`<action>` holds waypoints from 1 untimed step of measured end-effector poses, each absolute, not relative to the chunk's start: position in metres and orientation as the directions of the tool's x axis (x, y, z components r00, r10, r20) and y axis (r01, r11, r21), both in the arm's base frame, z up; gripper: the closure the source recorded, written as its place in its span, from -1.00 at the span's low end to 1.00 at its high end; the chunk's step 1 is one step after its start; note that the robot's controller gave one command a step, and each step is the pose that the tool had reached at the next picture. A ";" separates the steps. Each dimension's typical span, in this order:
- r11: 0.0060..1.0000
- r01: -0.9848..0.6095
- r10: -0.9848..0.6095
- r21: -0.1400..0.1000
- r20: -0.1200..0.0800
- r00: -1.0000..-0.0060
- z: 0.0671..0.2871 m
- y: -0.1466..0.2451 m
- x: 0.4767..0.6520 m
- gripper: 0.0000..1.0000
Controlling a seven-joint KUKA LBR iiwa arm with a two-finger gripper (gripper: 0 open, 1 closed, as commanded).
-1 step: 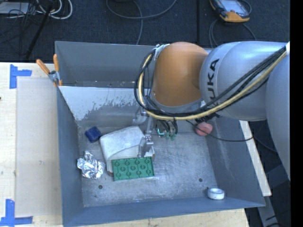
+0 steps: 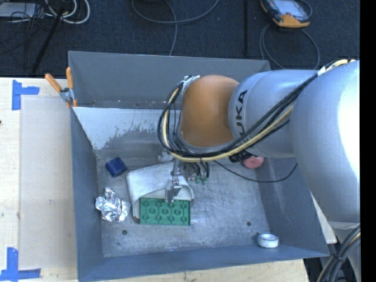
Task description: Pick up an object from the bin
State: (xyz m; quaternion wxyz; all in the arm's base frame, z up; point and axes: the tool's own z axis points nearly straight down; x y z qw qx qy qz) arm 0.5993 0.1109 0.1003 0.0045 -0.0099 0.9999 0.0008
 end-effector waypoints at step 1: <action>1.000 -0.016 -0.016 0.001 -0.004 -1.000 0.097 0.110 0.598 1.00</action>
Offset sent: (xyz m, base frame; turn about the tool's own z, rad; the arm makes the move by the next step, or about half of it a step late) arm 0.0000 0.0000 0.0000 0.0000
